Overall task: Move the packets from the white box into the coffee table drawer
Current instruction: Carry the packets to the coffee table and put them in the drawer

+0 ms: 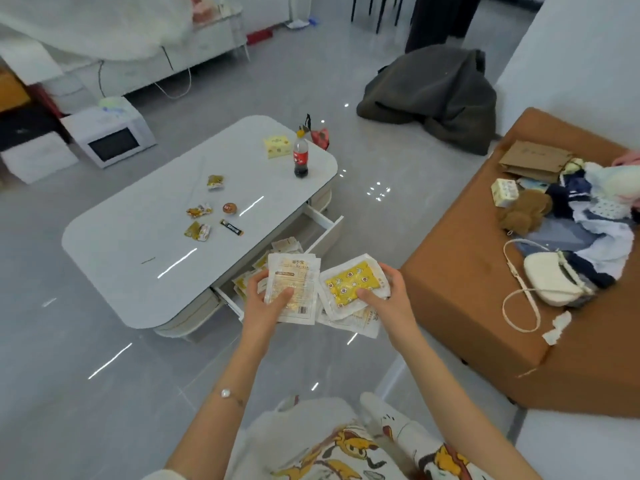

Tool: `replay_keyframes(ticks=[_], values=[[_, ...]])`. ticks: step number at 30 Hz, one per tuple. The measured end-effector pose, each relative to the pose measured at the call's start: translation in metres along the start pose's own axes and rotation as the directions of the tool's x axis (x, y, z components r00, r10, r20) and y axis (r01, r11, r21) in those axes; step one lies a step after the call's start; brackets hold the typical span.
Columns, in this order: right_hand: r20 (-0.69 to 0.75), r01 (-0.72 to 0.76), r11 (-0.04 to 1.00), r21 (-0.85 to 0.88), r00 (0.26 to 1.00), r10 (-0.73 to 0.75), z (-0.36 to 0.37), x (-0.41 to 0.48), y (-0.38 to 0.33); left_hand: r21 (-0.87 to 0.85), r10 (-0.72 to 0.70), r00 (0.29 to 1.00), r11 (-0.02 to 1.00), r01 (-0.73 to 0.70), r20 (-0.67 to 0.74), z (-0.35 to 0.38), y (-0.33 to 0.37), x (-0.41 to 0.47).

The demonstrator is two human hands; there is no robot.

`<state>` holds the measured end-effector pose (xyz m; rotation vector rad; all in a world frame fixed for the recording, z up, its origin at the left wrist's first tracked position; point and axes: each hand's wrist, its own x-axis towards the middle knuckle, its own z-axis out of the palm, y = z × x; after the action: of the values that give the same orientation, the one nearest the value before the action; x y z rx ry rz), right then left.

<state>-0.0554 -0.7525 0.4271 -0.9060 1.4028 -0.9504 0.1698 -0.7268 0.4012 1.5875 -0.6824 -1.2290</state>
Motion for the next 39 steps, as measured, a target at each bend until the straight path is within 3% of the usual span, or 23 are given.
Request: replay_keyframes(ticks=[7, 13, 18, 26, 31, 39], values=[[0.164, -0.125, 0.989, -0.074, 0.977, 0.136, 0.019, 0.074, -0.010, -0.102, -0.058, 0.982, 0.994, 0.041, -0.179, 0.007, 0.006, 0.024], [0.286, -0.112, 0.967, -0.228, 0.942, 0.177, 0.057, 0.158, -0.026, -0.225, -0.158, 0.938, 0.970, 0.089, -0.310, 0.002, 0.001, 0.090], [0.323, -0.125, 0.914, -0.386, 0.910, 0.260, 0.080, 0.235, -0.045, -0.282, -0.228, 0.920, 0.949, 0.138, -0.318, 0.003, 0.000, 0.165], [0.295, -0.202, 0.855, -0.478, 0.880, 0.373, 0.118, 0.332, -0.052, -0.271, -0.303, 0.895, 0.937, 0.219, -0.326, -0.001, -0.002, 0.264], [0.288, -0.282, 0.786, -0.550, 0.819, 0.495, 0.168, 0.395, 0.016, -0.325, -0.425, 0.824, 0.893, 0.313, -0.375, -0.012, -0.060, 0.313], [0.285, -0.342, 0.730, -0.592, 0.758, 0.587, 0.257, 0.538, 0.219, -0.384, -0.603, 0.652, 0.797, 0.466, -0.459, -0.043, -0.247, 0.422]])
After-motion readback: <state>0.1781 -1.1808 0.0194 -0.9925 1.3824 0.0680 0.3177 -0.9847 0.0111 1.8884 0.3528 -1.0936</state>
